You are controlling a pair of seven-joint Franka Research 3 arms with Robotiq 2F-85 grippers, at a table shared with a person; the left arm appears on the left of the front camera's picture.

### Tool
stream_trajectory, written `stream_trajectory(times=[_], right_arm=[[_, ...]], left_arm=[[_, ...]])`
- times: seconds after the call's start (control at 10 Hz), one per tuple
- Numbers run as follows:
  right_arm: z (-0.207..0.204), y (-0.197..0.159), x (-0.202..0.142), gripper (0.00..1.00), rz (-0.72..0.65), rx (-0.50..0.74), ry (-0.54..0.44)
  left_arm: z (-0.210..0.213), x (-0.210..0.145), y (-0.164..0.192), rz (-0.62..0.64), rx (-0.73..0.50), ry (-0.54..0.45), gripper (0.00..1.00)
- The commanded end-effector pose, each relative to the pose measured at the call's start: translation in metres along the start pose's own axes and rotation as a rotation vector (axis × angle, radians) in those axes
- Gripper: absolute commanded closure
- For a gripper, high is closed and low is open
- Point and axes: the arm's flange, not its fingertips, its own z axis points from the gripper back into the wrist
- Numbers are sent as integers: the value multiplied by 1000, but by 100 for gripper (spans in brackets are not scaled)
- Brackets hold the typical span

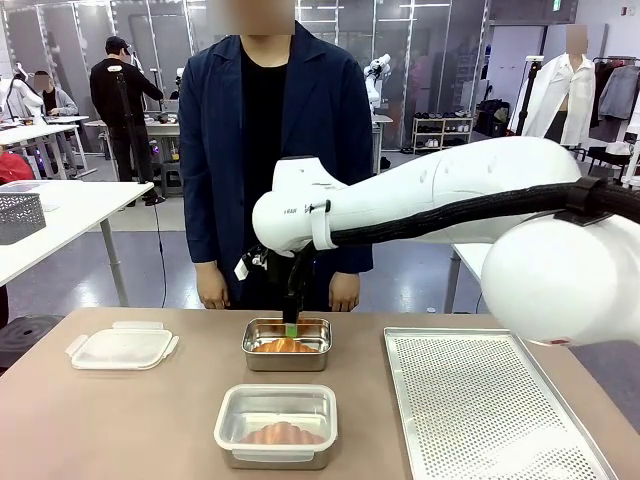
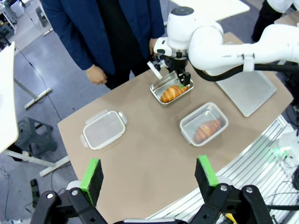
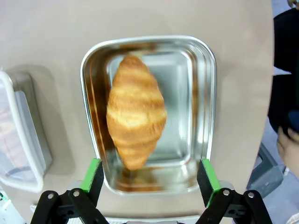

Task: Place the bread into the airtight container.
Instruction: Pick up a Butter Roll and place it into an empty Airtight Container.

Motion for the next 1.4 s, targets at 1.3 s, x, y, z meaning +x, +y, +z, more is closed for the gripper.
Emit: stream_trajectory(times=[1.3], right_arm=[[305, 233, -351, 0, -780, -353, -312]], left_arm=[[1, 0, 0, -9, 0, 0, 0]])
